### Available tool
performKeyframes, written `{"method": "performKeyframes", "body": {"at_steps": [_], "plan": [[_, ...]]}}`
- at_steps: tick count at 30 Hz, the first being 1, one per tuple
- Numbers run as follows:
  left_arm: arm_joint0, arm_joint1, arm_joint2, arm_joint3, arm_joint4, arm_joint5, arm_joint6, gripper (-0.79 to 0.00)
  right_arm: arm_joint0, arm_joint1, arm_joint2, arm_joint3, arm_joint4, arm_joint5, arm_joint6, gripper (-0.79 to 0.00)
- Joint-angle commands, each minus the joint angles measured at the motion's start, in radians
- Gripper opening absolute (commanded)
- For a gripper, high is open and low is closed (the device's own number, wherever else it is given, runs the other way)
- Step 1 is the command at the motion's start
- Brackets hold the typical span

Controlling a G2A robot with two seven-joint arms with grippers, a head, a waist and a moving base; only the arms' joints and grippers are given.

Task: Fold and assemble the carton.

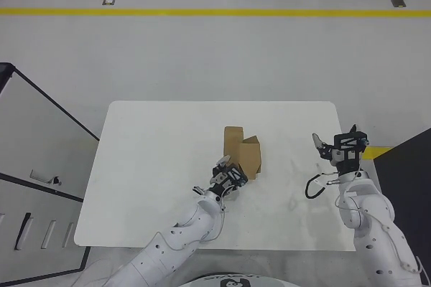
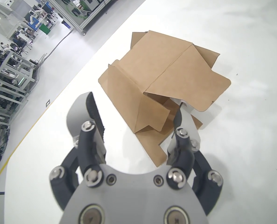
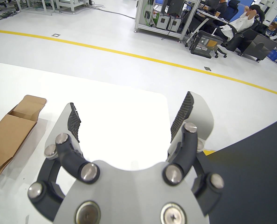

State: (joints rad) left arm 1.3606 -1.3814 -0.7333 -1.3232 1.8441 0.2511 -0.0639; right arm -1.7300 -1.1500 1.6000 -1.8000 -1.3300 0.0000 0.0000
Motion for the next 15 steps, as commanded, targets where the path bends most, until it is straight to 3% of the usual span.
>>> {"method": "performKeyframes", "body": {"at_steps": [1, 11, 15], "plan": [[-0.003, -0.004, 0.002, 0.007, -0.001, -0.001, 0.000, -0.434, 0.000, 0.000, 0.000, 0.000, 0.000, 0.000, 0.000, 0.000], [-0.014, -0.016, 0.000, 0.040, 0.007, -0.012, 0.004, -0.456, 0.000, 0.000, 0.000, 0.000, 0.000, 0.000, 0.000, 0.000], [-0.012, -0.019, -0.001, 0.045, 0.025, -0.008, 0.005, -0.397, 0.000, 0.000, 0.000, 0.000, 0.000, 0.000, 0.000, 0.000]]}}
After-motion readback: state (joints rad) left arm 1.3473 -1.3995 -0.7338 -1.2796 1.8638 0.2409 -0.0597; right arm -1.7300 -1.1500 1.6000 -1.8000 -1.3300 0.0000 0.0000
